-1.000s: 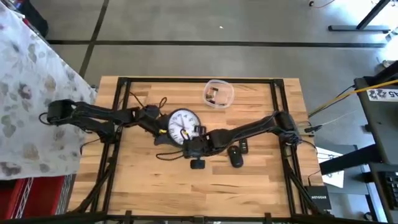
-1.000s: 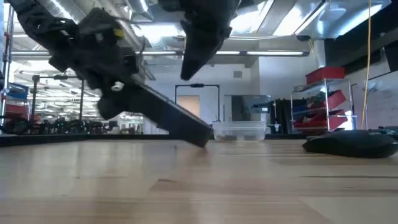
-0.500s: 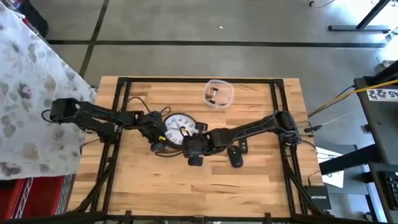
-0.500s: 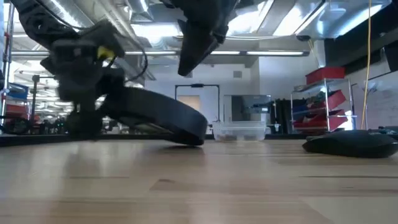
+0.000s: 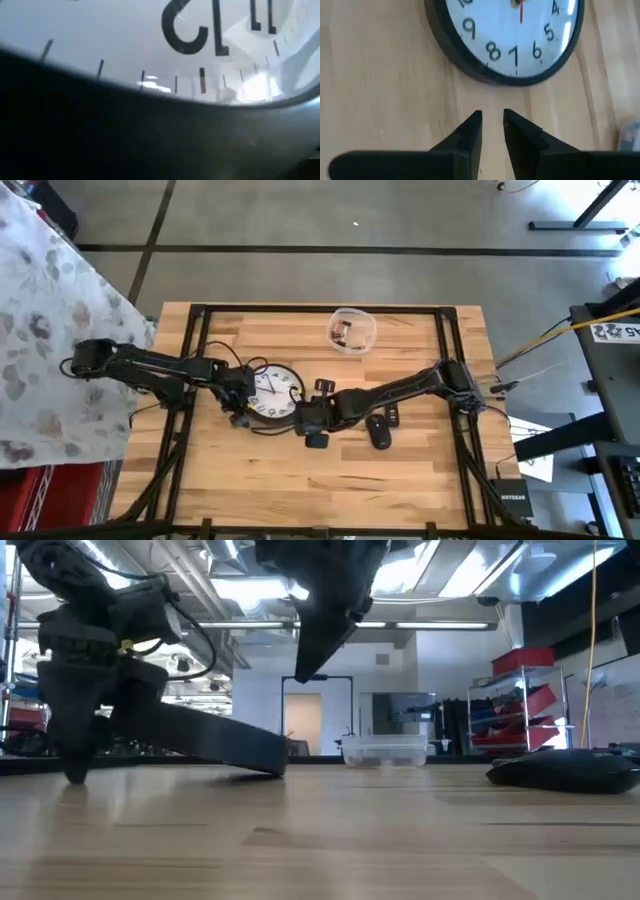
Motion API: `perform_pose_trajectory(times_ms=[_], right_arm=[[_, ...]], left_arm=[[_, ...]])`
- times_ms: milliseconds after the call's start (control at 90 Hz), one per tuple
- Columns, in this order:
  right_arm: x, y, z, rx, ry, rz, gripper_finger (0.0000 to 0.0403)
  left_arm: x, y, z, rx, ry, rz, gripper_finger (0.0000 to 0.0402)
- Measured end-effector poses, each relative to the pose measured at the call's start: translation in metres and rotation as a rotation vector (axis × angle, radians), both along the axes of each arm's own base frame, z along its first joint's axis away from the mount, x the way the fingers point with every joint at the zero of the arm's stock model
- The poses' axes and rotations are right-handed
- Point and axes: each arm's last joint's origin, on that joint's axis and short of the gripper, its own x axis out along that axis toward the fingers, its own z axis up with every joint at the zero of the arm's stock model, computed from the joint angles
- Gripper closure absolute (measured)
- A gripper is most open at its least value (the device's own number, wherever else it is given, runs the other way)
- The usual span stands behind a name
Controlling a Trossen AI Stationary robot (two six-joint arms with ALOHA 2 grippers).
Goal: Insert battery
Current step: Insert the black battery into the wall clock
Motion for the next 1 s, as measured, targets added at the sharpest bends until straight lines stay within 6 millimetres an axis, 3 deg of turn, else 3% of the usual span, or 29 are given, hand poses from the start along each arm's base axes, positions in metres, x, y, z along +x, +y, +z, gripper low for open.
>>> perform_pose_trajectory(times_ms=[89, 244, 578, 844, 1000], right_arm=[[0.001, -0.002, 0.0, 0.0, 0.001, -0.001, 0.0338], [0.0, -0.002, 0.0, 0.005, 0.004, -0.001, 0.0338], [0.002, 0.0, 0.001, 0.019, 0.022, 0.129, 0.0338], [-0.002, 0.001, 0.028, 0.037, 0.032, 0.207, 0.0338], [0.003, 0.001, 0.032, 0.023, -0.021, 0.25, 0.0338]], left_arm=[[0.012, -0.004, 0.012, -0.15, -0.153, 0.012, 0.0111], [0.025, -0.005, 0.025, -0.261, -0.295, 0.035, 0.0105], [0.037, -0.004, 0.039, -0.208, -0.518, -0.014, 0.0103], [0.035, -0.001, 0.035, -0.112, -0.391, 0.091, 0.0104], [0.04, 0.004, 0.066, 0.089, -0.265, 0.074, 0.0104]])
